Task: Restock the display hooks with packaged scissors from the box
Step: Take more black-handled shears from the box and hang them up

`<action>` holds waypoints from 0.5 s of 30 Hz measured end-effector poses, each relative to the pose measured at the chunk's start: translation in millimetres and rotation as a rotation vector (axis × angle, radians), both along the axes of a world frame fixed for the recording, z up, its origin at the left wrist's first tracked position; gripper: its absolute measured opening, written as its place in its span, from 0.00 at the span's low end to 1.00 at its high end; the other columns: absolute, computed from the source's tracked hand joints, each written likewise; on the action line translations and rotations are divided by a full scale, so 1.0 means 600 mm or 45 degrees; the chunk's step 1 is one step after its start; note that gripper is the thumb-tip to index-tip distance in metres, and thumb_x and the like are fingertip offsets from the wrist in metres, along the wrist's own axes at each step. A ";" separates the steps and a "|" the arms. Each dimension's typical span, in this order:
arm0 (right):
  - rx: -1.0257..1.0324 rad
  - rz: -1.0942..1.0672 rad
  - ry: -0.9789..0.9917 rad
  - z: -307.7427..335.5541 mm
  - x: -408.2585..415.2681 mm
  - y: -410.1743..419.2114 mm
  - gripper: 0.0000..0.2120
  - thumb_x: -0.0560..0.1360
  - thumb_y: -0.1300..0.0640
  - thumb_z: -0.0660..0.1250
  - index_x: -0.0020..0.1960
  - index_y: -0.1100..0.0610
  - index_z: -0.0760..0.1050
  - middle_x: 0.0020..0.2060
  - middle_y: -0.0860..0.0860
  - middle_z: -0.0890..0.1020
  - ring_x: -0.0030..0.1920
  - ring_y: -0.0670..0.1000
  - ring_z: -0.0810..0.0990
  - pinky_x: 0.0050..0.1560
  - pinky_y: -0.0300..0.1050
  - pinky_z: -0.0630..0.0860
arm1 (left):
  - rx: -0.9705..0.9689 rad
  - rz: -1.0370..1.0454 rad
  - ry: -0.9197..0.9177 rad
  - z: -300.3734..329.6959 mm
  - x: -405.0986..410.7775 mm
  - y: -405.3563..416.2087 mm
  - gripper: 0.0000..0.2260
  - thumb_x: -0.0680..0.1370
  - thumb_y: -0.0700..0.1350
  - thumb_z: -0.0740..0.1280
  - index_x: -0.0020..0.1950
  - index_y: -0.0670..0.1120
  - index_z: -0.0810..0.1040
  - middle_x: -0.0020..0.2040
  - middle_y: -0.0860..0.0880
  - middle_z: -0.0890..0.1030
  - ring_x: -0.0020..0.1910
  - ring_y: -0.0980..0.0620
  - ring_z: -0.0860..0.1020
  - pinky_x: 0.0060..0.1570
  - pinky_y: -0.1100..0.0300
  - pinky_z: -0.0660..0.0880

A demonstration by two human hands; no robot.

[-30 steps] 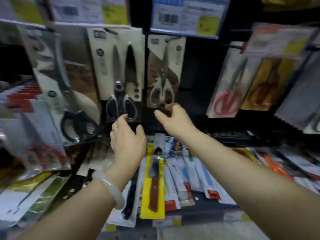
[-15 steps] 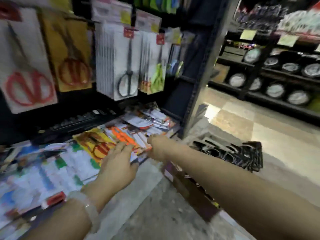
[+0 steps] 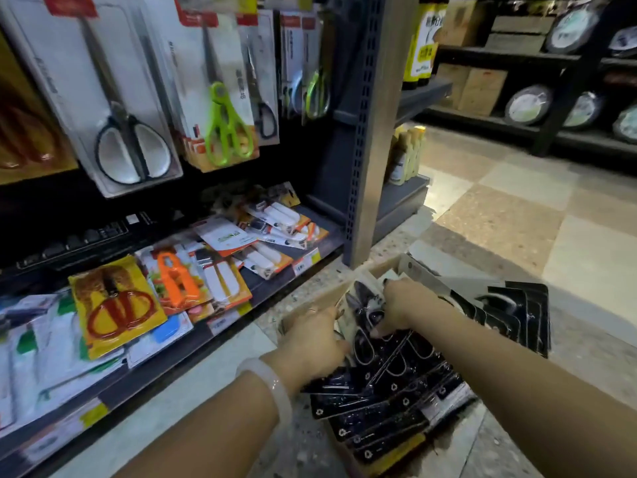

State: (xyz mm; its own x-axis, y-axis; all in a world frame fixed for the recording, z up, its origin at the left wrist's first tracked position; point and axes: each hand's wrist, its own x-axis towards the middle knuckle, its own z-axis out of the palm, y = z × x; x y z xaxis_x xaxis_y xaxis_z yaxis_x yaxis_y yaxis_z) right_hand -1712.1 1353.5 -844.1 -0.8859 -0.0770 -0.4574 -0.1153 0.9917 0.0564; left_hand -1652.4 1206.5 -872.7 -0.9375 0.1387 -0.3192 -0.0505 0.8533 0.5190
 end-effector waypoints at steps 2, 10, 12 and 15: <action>-0.040 -0.013 -0.024 -0.009 -0.013 0.011 0.32 0.64 0.42 0.75 0.60 0.60 0.72 0.58 0.56 0.78 0.58 0.56 0.77 0.55 0.47 0.76 | 0.025 0.076 -0.058 -0.010 -0.013 0.019 0.20 0.78 0.47 0.63 0.69 0.46 0.67 0.67 0.44 0.71 0.63 0.46 0.73 0.53 0.64 0.69; -0.254 -0.105 -0.061 -0.022 -0.022 0.040 0.18 0.70 0.49 0.72 0.50 0.59 0.70 0.39 0.52 0.74 0.41 0.53 0.76 0.37 0.43 0.73 | 0.166 0.346 -0.114 -0.051 -0.033 0.038 0.18 0.79 0.48 0.63 0.67 0.45 0.70 0.61 0.44 0.77 0.55 0.46 0.78 0.47 0.63 0.72; -0.429 -0.248 -0.079 -0.019 -0.022 0.049 0.12 0.72 0.54 0.69 0.43 0.59 0.68 0.35 0.53 0.72 0.33 0.52 0.74 0.30 0.42 0.73 | 0.230 0.394 -0.146 -0.056 -0.037 0.039 0.18 0.79 0.49 0.63 0.66 0.44 0.70 0.59 0.45 0.77 0.52 0.47 0.78 0.46 0.63 0.71; -0.880 -0.561 -0.099 -0.003 -0.021 0.070 0.06 0.74 0.62 0.66 0.47 0.63 0.70 0.34 0.56 0.74 0.29 0.53 0.75 0.23 0.41 0.75 | 0.358 0.460 -0.186 -0.064 -0.042 0.040 0.11 0.79 0.51 0.63 0.55 0.44 0.75 0.46 0.45 0.78 0.41 0.48 0.76 0.42 0.61 0.70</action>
State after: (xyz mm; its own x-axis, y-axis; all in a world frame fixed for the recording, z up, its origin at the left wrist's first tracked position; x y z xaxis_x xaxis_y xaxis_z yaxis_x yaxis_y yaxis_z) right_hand -1724.5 1395.2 -845.7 -0.8682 -0.0162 -0.4959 0.3146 0.7549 -0.5754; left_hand -1677.7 1230.5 -910.8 -0.8896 -0.0875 -0.4483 -0.4075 0.5954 0.6924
